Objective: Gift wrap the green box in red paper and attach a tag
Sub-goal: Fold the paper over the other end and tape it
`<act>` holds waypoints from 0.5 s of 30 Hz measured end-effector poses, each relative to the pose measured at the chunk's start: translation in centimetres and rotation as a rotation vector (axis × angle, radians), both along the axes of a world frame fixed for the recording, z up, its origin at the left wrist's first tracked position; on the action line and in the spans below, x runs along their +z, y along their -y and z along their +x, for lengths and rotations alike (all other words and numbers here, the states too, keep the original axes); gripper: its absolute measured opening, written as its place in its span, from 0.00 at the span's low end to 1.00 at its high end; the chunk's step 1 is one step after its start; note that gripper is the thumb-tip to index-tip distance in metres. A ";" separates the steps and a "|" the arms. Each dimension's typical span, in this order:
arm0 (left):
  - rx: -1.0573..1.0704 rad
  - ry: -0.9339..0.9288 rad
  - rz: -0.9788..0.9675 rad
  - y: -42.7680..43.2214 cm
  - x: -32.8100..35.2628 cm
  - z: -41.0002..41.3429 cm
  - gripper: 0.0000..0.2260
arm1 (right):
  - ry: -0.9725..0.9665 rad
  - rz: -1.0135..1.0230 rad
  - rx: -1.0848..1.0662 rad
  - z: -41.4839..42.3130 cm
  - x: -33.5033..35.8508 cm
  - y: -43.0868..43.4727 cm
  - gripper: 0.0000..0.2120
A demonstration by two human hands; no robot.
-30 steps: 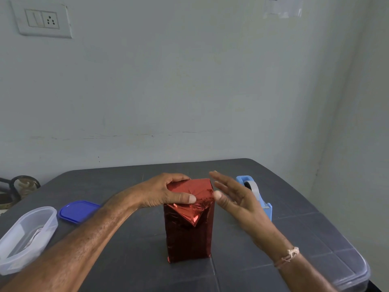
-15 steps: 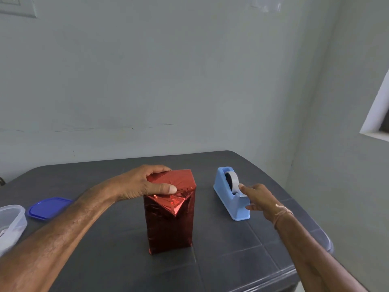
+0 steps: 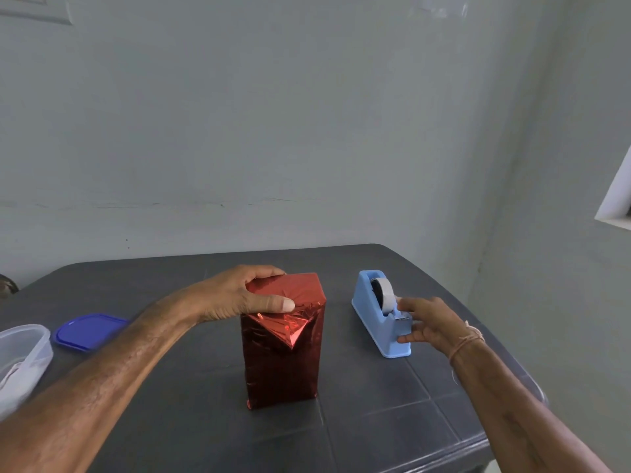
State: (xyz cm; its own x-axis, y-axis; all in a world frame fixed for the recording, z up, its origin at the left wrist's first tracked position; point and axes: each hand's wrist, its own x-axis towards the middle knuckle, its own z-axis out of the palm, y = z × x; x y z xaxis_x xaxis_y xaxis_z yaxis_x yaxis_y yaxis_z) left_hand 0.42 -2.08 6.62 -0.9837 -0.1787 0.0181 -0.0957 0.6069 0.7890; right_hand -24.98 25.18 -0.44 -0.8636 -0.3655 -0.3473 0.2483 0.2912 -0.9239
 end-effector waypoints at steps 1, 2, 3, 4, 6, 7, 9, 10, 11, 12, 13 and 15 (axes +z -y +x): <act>0.000 -0.001 -0.004 0.0 0.0 0.0 0.35 | 0.003 -0.016 -0.007 0.0 -0.1 -0.1 0.17; 0.001 -0.002 -0.011 0.0 0.0 0.1 0.35 | 0.000 -0.029 -0.015 0.1 -0.3 -0.2 0.15; 0.001 -0.002 -0.017 0.0 0.0 0.1 0.35 | -0.002 -0.042 -0.023 0.3 -0.3 -0.3 0.12; 0.001 0.001 -0.021 0.0 0.0 0.1 0.35 | 0.002 -0.054 -0.028 0.4 -0.4 -0.4 0.10; 0.000 0.001 -0.026 0.0 0.0 0.0 0.35 | 0.022 -0.080 -0.037 0.8 -0.6 -0.5 0.07; 0.000 0.000 -0.026 0.0 0.0 0.0 0.35 | 0.027 -0.093 -0.043 0.9 -0.7 -0.6 0.07; 0.004 0.001 -0.019 0.0 -0.1 0.0 0.36 | 0.010 -0.095 -0.068 1.1 -1.0 -0.5 0.07; 0.005 0.004 -0.019 -0.1 -0.1 0.0 0.36 | -0.020 -0.084 -0.092 1.2 -1.1 -0.4 0.07; 0.006 0.005 -0.020 -0.1 0.0 0.0 0.36 | -0.067 -0.063 -0.121 1.3 -1.2 -0.3 0.07; 0.006 0.007 -0.021 -0.1 0.0 0.0 0.37 | -0.121 -0.041 -0.154 1.4 -1.3 -0.2 0.07; 0.010 0.009 -0.023 -0.1 0.0 0.0 0.37 | -0.175 -0.018 -0.185 1.5 -1.3 0.0 0.07; 0.018 0.013 -0.028 0.0 -0.1 0.1 0.38 | -0.256 0.023 -0.214 1.6 -1.2 0.0 0.07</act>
State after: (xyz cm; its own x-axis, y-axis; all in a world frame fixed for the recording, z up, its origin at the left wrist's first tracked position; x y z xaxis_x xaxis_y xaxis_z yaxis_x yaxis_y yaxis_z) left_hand 0.49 -2.13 6.56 -0.9806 -0.1958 0.0108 -0.1166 0.6267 0.7705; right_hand -23.40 25.14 -1.59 -0.9802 -0.1608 -0.1156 0.0671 0.2795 -0.9578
